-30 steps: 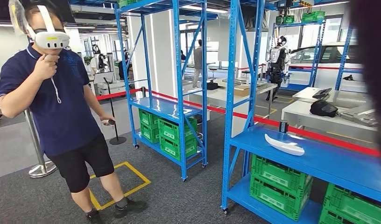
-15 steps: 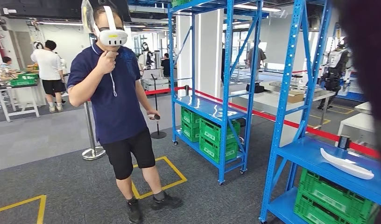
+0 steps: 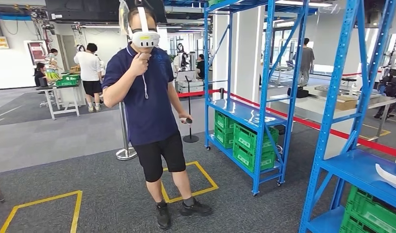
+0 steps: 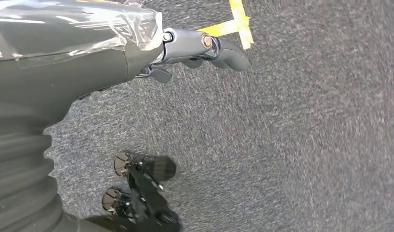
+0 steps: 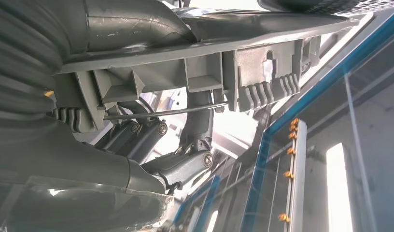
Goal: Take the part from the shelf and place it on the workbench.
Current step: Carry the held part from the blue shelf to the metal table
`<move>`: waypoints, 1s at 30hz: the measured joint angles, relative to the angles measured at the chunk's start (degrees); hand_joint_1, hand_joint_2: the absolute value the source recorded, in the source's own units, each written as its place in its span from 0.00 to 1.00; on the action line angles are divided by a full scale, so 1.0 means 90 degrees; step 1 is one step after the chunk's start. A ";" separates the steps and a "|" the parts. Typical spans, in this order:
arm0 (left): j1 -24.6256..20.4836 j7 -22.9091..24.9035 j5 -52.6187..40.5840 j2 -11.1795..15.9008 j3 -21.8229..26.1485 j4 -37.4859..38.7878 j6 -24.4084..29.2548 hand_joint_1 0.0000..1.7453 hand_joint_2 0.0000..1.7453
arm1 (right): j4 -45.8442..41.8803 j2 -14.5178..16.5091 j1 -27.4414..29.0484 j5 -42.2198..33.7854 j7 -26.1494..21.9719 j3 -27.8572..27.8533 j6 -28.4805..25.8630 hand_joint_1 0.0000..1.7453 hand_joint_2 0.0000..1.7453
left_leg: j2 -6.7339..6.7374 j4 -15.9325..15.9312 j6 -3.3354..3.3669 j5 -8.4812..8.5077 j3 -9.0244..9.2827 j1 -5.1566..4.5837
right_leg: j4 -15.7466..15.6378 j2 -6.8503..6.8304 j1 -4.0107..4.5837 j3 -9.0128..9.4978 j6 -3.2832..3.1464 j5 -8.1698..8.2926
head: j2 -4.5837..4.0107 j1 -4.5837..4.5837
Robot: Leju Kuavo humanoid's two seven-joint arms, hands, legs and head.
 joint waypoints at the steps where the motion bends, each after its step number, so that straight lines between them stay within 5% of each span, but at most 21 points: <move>1: 0.0000 0.0002 0.0010 -0.0001 -0.0002 -0.0013 -0.0008 0.00 1.00 | 0.0001 0.0000 -0.0002 -0.0005 -0.0005 -0.0003 0.0001 1.00 1.00 | 0.0074 -0.0241 0.0028 0.0061 0.0129 -0.0023 | 0.0001 -0.0061 0.0018 0.0022 0.0035 -0.0024 | 0.0000 0.0001; 4: 0.0040 0.0010 0.0041 -0.0003 -0.0007 -0.0043 -0.0041 0.00 1.00 | 0.0002 0.0006 -0.0009 -0.0024 -0.0020 -0.0010 0.0009 1.00 1.00 | -0.0077 -0.0368 0.0129 0.0081 0.0174 -0.0059 | -0.0017 -0.0237 0.0026 0.0065 0.0137 -0.0077 | 0.0001 -0.0001; 5: 0.0061 0.0012 0.0051 -0.0005 -0.0008 -0.0053 -0.0057 0.00 1.00 | 0.0002 0.0007 -0.0013 -0.0032 -0.0021 -0.0012 0.0013 1.00 1.00 | -0.0155 -0.0408 0.0170 0.0102 0.0210 -0.0053 | 0.0022 -0.0186 0.0011 0.0064 0.0162 -0.0115 | 0.0001 0.0007; 7: 0.0073 0.0015 0.0075 -0.0009 -0.0018 -0.0072 -0.0092 0.00 1.00 | 0.0004 0.0006 -0.0016 -0.0044 -0.0030 -0.0019 0.0029 1.00 1.00 | -0.0317 -0.0481 0.0244 0.0149 0.0290 -0.0025 | 0.0503 0.0156 -0.0016 -0.0146 0.0156 -0.0359 | 0.0001 0.0022; 9: 0.0065 0.0016 0.0110 -0.0010 -0.0035 -0.0073 -0.0121 0.00 1.00 | 0.0009 0.0005 -0.0003 -0.0052 -0.0039 -0.0022 0.0047 1.00 1.00 | -0.0490 -0.0487 0.0277 0.0153 0.0294 -0.0036 | 0.1425 0.0494 -0.0030 -0.0617 0.0113 -0.0708 | -0.0001 0.0032; 11: 0.0062 0.0016 0.0145 -0.0010 -0.0051 -0.0066 -0.0135 0.00 1.00 | 0.0020 0.0007 0.0011 -0.0056 -0.0039 -0.0021 0.0064 1.00 1.00 | -0.0688 -0.0484 0.0286 0.0148 0.0297 -0.0048 | 0.1928 0.0566 -0.0032 -0.0955 0.0143 -0.0789 | 0.0000 0.0037; 12: 0.0061 0.0016 0.0157 -0.0010 -0.0056 -0.0062 -0.0138 0.00 1.00 | 0.0025 0.0009 0.0012 -0.0057 -0.0038 -0.0020 0.0070 1.00 1.00 | -0.0792 -0.0481 0.0284 0.0146 0.0305 -0.0051 | 0.1797 0.0581 -0.0035 -0.0949 0.0186 -0.0659 | 0.0000 0.0037; 15: 0.0060 0.0016 0.0177 -0.0010 -0.0064 -0.0057 -0.0140 0.00 1.00 | 0.0027 0.0011 0.0009 -0.0059 -0.0038 -0.0020 0.0077 1.00 1.00 | -0.1087 -0.0453 0.0244 0.0121 0.0322 -0.0058 | 0.0459 0.0834 -0.0054 -0.0443 0.0258 0.0017 | -0.0001 0.0042; 17: 0.0072 0.0016 0.0190 -0.0009 -0.0067 -0.0056 -0.0148 0.00 1.00 | 0.0029 0.0013 0.0002 -0.0064 -0.0035 -0.0021 0.0078 1.00 1.00 | -0.1222 -0.0431 0.0192 0.0105 0.0290 -0.0068 | 0.0069 0.0947 -0.0039 -0.0273 0.0178 0.0195 | -0.0001 0.0044; 19: 0.0106 0.0015 0.0211 -0.0006 -0.0065 -0.0056 -0.0160 0.00 1.00 | 0.0032 0.0023 -0.0017 -0.0077 -0.0030 -0.0021 0.0083 1.00 1.00 | -0.1306 -0.0423 0.0134 0.0102 0.0251 -0.0056 | 0.0061 0.0843 -0.0023 -0.0250 0.0083 0.0215 | 0.0000 0.0039; 21: 0.0124 0.0018 0.0220 -0.0004 -0.0065 -0.0057 -0.0126 0.00 1.00 | 0.0039 0.0032 -0.0040 -0.0094 -0.0026 -0.0023 0.0103 1.00 1.00 | -0.1032 -0.0254 0.0071 0.0001 0.0152 -0.0062 | 0.0036 0.0718 -0.0034 -0.0223 0.0002 0.0223 | 0.0000 0.0032; 24: 0.0096 0.0057 0.0200 -0.0002 -0.0082 -0.0058 0.0053 0.00 1.00 | 0.0052 0.0038 -0.0043 -0.0118 -0.0016 -0.0030 0.0143 1.00 1.00 | -0.0415 0.0833 -0.0003 -0.0525 -0.0397 -0.0045 | 0.0024 0.0495 0.0001 -0.0185 -0.0089 0.0190 | 0.0000 0.0019; 26: 0.0102 0.0092 0.0195 -0.0002 -0.0094 -0.0058 0.0188 0.00 1.00 | 0.0068 0.0046 -0.0035 -0.0131 -0.0002 -0.0028 0.0156 1.00 1.00 | -0.0350 0.1492 -0.0021 -0.0726 -0.0765 -0.0013 | 0.0025 0.0332 0.0031 -0.0178 -0.0112 0.0167 | 0.0000 0.0018; 28: 0.0127 0.0104 0.0194 -0.0002 -0.0096 -0.0059 0.0275 0.00 1.00 | 0.0079 0.0055 -0.0031 -0.0145 0.0010 -0.0025 0.0163 1.00 1.00 | -0.0314 0.1236 -0.0010 -0.0486 -0.0665 -0.0007 | 0.0025 0.0177 0.0051 -0.0154 -0.0114 0.0140 | 0.0000 0.0016; 30: 0.0142 0.0106 0.0194 0.0000 -0.0100 -0.0067 0.0307 0.00 1.00 | 0.0080 0.0058 -0.0030 -0.0154 0.0015 -0.0025 0.0169 1.00 1.00 | -0.0099 0.0312 0.0048 -0.0090 -0.0167 -0.0041 | 0.0025 0.0040 0.0080 -0.0106 -0.0096 0.0100 | 0.0000 0.0017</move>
